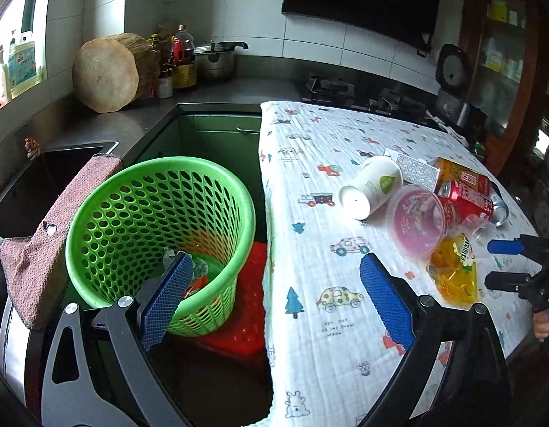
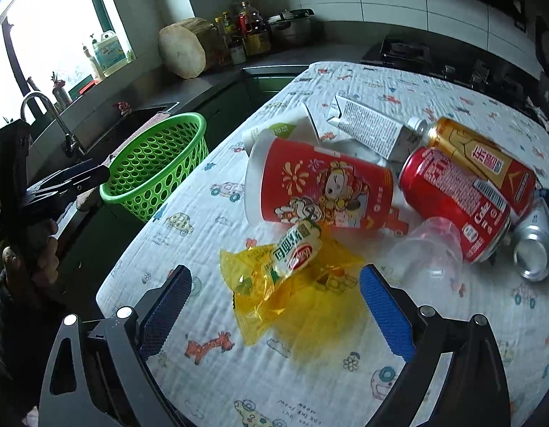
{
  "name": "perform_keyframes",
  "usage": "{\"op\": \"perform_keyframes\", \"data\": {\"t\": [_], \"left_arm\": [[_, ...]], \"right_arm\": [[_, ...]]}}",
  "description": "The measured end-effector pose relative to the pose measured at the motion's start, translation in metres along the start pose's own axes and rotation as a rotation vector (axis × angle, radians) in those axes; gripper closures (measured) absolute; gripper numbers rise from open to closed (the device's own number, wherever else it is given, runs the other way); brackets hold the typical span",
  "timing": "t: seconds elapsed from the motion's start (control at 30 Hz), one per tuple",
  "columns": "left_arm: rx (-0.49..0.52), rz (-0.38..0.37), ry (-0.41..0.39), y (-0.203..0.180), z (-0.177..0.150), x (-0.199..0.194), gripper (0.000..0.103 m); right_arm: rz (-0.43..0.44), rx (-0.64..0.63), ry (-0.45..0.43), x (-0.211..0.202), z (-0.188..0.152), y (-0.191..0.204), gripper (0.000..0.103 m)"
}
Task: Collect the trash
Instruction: 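Grasp the yellow wrapper with the right tool while the left tool reaches the red cup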
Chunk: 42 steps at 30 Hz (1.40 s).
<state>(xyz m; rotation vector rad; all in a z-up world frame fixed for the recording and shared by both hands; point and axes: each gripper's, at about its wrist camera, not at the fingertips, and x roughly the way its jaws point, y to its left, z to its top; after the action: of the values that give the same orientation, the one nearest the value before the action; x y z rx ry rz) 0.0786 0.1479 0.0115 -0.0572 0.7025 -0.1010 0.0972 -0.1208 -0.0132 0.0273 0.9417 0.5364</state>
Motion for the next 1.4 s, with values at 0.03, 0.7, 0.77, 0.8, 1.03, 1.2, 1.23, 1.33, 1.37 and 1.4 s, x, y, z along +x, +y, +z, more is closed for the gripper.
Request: {"op": "perform_keyframes", "data": {"t": [0.03, 0.7, 0.77, 0.8, 1.03, 1.2, 1.23, 1.33, 1.37, 1.4], "left_arm": [[0.005, -0.003, 0.000, -0.003, 0.000, 0.001, 0.009], [0.063, -0.071, -0.009, -0.002, -0.006, 0.016, 0.009], [0.072, -0.075, -0.007, -0.004, -0.006, 0.018, 0.009], [0.076, -0.078, -0.007, -0.005, -0.005, 0.019, 0.009], [0.123, -0.104, -0.012, -0.023, 0.008, 0.026, 0.009], [0.181, -0.149, -0.016, -0.047, 0.020, 0.029, 0.009], [0.195, -0.160, -0.018, -0.053, 0.023, 0.031, 0.009], [0.234, -0.194, -0.013, -0.070, 0.030, 0.035, 0.009], [0.246, -0.207, -0.010, -0.076, 0.031, 0.037, 0.009], [0.263, -0.220, -0.004, -0.083, 0.033, 0.040, 0.009]], "right_arm": [[0.010, 0.020, 0.000, 0.002, -0.001, 0.000, 0.011], [0.006, 0.459, 0.090, 0.054, 0.015, -0.026, 0.023], [-0.016, 0.436, 0.099, 0.055, 0.016, -0.022, 0.028], [-0.025, 0.423, 0.104, 0.054, 0.017, -0.021, 0.031], [0.009, 0.383, 0.121, 0.049, 0.009, -0.023, 0.051], [0.039, 0.345, 0.127, 0.040, 0.002, -0.019, 0.056], [0.042, 0.333, 0.127, 0.037, 0.000, -0.018, 0.056], [0.055, 0.308, 0.130, 0.028, -0.008, -0.019, 0.057], [0.060, 0.304, 0.130, 0.025, -0.012, -0.020, 0.057], [0.067, 0.299, 0.130, 0.021, -0.015, -0.021, 0.058]]}}
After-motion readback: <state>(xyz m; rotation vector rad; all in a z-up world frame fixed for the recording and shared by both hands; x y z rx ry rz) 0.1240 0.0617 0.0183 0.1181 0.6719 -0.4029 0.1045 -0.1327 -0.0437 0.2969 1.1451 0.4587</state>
